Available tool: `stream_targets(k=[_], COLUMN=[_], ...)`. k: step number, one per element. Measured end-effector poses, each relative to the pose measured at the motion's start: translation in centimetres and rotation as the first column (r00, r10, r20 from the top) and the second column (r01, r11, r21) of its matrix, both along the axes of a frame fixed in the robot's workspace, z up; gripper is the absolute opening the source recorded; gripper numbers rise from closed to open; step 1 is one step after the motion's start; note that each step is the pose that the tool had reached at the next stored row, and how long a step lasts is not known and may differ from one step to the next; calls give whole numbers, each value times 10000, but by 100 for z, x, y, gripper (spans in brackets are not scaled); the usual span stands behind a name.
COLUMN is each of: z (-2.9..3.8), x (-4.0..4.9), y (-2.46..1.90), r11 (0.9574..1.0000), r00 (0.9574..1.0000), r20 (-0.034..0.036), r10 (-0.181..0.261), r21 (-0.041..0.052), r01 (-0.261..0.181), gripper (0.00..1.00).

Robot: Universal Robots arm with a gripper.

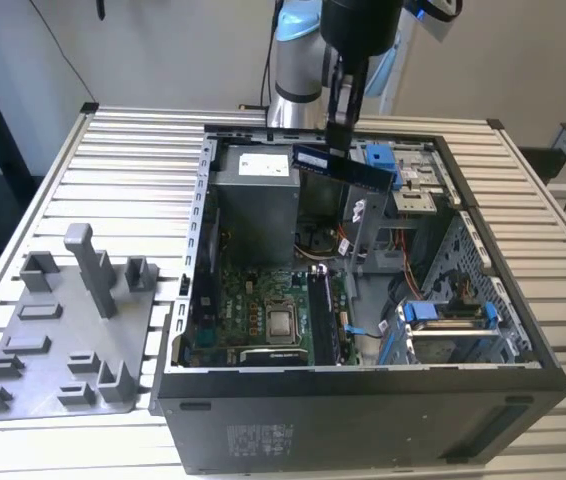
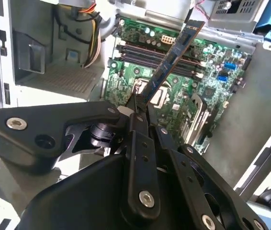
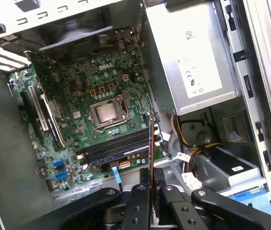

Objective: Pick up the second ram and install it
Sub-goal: 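Insert the second ram into the second slot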

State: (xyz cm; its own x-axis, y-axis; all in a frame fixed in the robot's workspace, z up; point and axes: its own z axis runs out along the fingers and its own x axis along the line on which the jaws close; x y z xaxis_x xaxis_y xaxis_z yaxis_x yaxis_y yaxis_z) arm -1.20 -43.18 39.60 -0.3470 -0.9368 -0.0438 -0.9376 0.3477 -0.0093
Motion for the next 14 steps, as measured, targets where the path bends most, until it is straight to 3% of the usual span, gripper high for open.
stream_targets(k=[3, 7, 11, 14], z=[-1, -3, -5, -7], x=[0, 0, 0, 0], y=[0, 0, 0, 0], r11=[9986, 9921, 9806, 9689], r00=[9986, 9921, 9806, 9689], r20=[0, 0, 0, 0], r10=[-532, -1252, -1961, -2475], r21=[-1, 0, -1, 0], r01=[532, 1252, 1961, 2475], gripper=[14, 14, 14, 14])
